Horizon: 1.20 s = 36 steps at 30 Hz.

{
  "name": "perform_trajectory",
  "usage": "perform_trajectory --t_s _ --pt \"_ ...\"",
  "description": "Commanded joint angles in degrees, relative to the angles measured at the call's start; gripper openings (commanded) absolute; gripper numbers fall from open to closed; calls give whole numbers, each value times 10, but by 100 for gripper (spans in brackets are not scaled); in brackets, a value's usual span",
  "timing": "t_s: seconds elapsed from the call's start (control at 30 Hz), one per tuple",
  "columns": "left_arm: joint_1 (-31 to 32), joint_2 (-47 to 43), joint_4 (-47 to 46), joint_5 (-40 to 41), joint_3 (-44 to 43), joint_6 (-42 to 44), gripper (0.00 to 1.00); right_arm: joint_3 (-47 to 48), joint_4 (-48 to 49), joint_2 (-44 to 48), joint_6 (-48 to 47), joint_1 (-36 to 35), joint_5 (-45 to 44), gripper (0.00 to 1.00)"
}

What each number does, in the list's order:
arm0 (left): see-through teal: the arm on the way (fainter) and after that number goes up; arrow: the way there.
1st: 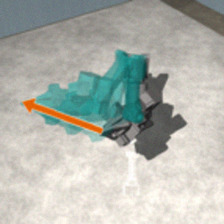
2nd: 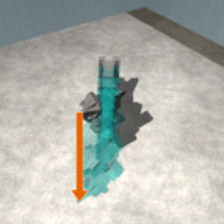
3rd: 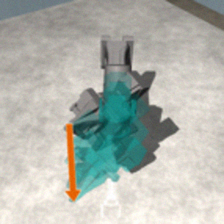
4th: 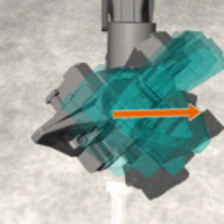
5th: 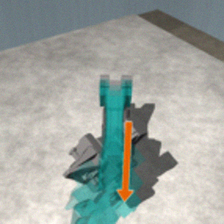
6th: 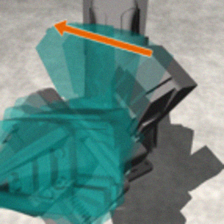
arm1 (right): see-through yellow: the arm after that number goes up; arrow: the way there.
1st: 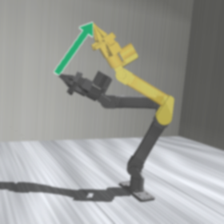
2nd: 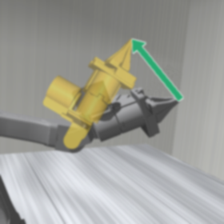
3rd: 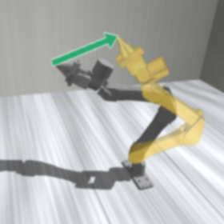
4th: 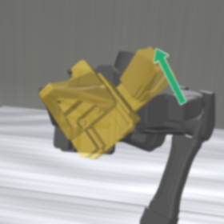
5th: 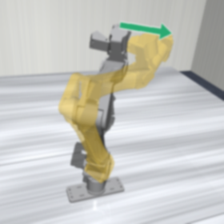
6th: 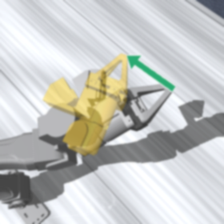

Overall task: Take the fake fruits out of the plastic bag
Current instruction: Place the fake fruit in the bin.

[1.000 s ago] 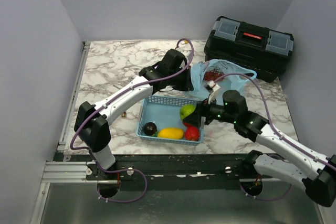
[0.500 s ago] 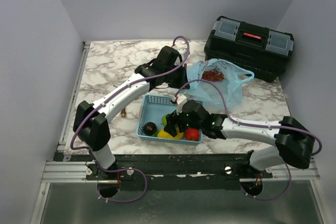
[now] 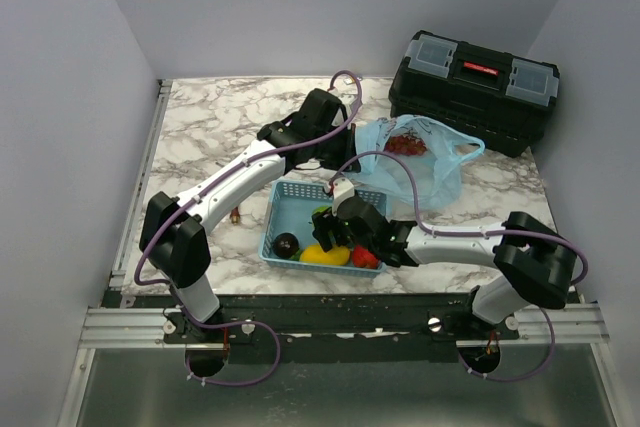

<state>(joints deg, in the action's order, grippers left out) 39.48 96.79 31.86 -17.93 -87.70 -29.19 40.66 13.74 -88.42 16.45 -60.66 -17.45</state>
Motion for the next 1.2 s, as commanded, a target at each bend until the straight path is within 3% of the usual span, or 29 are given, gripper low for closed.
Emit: perform_trajectory --t_s 0.0,0.73,0.93,1.17 --pt "-4 6 -8 -4 7 -5 0 -24 34 -14 15 -3 -38 21" --pt "-10 8 -12 -4 14 -4 0 -22 40 -33 12 -3 -27 79" --pt "-13 9 -13 -5 13 -3 0 -35 41 11 17 -3 -23 87" --pt "-15 13 -13 -8 12 -4 0 -40 27 67 15 -3 -17 89"
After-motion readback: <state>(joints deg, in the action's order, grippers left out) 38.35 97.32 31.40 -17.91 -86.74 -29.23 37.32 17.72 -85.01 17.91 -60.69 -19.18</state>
